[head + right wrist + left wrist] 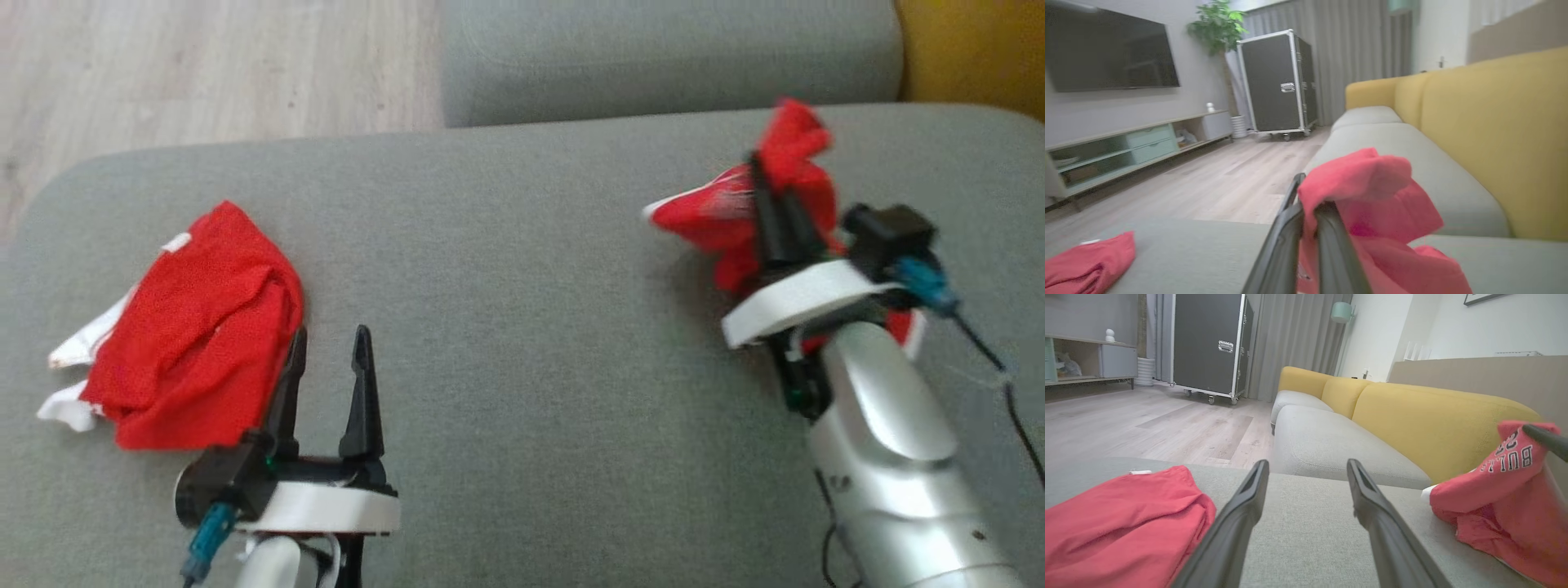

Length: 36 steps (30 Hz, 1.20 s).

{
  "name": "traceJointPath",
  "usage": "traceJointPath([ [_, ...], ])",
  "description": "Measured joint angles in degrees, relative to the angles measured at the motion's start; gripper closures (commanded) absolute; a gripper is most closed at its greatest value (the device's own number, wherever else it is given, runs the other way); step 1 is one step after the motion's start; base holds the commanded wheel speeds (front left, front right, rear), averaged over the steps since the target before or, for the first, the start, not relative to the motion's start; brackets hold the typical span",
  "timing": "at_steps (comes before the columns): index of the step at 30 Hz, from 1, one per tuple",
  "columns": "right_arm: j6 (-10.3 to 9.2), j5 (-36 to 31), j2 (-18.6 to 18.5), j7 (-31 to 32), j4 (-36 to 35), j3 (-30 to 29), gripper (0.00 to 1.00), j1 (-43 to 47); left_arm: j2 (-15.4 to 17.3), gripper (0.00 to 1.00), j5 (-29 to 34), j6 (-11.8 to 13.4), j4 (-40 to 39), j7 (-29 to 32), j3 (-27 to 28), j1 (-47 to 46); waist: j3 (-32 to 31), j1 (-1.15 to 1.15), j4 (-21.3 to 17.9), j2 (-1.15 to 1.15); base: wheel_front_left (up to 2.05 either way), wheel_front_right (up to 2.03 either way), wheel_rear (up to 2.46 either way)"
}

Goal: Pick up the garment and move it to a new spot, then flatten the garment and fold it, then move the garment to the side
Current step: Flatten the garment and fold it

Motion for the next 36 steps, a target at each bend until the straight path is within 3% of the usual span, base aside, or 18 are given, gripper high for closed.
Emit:
traceJointPath([
  [5,0.0,1.22,-0.13,0.0,-3.24,9.44,1.0,-4.06,0.01,0.0,-0.76,0.45,-0.16,0.0,0.02,1.78,-2.2,0.0,1.68,0.0,0.0,0.0,0.0],
  [9,0.0,2.91,-0.2,0.07,-7.47,10.51,1.0,-10.5,0.02,0.0,-0.77,0.91,-0.6,0.0,0.19,2.9,-3.6,0.0,3.22,0.0,0.0,0.0,0.0],
  [16,0.0,-3.71,-0.29,4.27,-8.38,-1.99,1.0,-9.07,0.04,0.0,-0.76,0.88,-1.08,0.0,0.38,4.24,-3.92,0.0,5.01,0.0,0.0,0.0,0.0],
  [25,0.0,-23.59,-0.16,10.17,6.8,-19.47,1.0,-2.45,0.04,0.0,-0.75,0.34,-1.7,0.0,0.11,3.37,-0.37,0.01,5.81,0.0,0.0,0.0,0.0],
  [26,0.0,-27.6,-0.22,10.18,9.77,-23.25,0.32,-2.54,0.04,0.0,-0.75,0.33,-1.56,0.0,-0.21,2.46,0.24,0.01,6.07,0.0,0.0,0.0,0.0],
  [27,0.0,-29.04,-0.22,10.1,10.82,-24.53,0.0,-2.59,0.04,0.0,-0.75,0.33,-1.57,0.0,-0.36,1.95,0.49,0.01,6.2,0.0,0.0,0.0,0.0],
  [32,0.0,-33.03,0.03,6.45,13.65,-28.95,0.0,-5.34,0.03,0.0,-0.75,0.36,-1.57,0.0,-0.41,1.05,0.85,0.01,5.63,0.0,0.0,0.0,0.0],
  [36,0.0,-31.71,0.02,2.34,15.22,-28.22,0.0,-7.11,0.03,0.0,-0.75,0.36,-1.59,0.0,-0.33,1.06,0.51,0.01,4.01,0.0,0.0,0.0,0.0],
])
